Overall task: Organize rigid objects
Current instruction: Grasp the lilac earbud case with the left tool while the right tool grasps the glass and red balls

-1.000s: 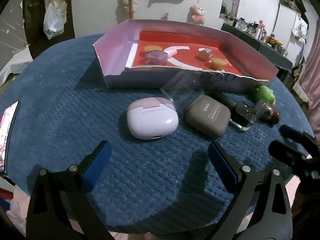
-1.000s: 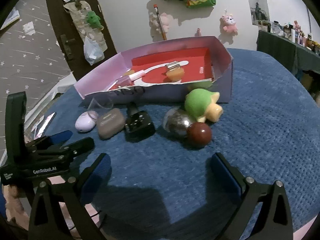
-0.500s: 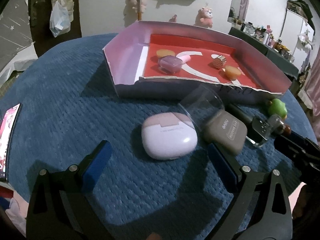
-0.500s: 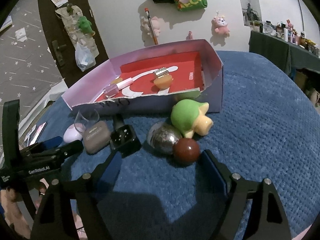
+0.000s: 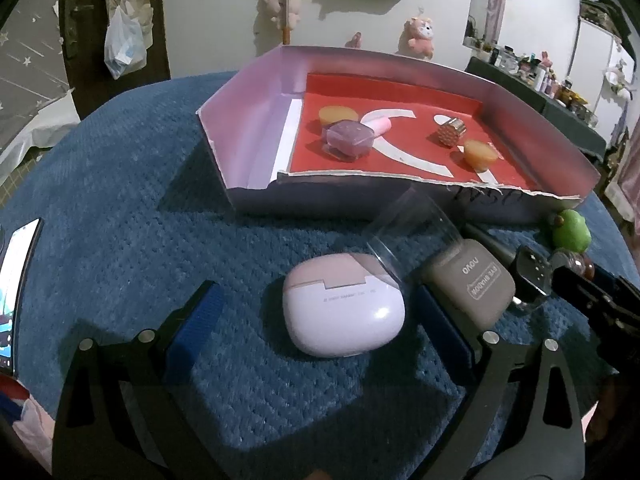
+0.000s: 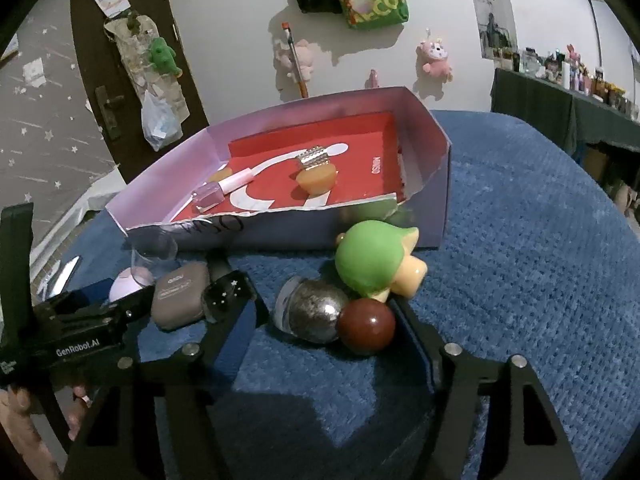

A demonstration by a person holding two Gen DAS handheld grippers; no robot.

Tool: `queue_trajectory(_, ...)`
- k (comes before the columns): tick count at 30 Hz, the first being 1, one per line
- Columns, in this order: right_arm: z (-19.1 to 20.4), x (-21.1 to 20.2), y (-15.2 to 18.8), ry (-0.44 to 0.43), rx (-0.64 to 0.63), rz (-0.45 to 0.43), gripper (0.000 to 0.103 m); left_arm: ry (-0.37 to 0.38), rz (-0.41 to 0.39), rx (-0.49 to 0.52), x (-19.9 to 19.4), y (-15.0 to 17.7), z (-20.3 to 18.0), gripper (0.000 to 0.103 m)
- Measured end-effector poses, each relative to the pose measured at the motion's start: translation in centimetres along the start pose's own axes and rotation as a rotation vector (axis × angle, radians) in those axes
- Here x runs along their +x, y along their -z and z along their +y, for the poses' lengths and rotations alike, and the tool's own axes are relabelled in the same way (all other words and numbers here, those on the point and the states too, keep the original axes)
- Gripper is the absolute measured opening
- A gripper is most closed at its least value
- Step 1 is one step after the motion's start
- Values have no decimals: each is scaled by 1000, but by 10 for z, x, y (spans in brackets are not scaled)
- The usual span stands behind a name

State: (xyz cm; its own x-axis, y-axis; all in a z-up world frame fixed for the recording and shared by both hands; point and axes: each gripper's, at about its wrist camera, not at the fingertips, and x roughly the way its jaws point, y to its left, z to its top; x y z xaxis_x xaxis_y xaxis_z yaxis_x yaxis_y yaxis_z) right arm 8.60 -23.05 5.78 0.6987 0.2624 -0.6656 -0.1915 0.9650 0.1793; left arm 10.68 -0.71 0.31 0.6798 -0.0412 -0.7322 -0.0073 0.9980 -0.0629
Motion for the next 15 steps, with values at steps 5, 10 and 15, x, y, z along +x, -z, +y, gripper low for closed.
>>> queue_trajectory(5, 0, 0, 1, 19, -18, -9, 62, -21, -14, 13, -1, -1, -3, 77)
queue_trajectory(10, 0, 0, 2, 16, -19, -11, 61, -5, -19, 35, -4, 0, -6, 60)
queue_trajectory(15, 1, -6, 5, 4, -20, -3, 61, 6, -24, 50, -8, 3, -9, 52)
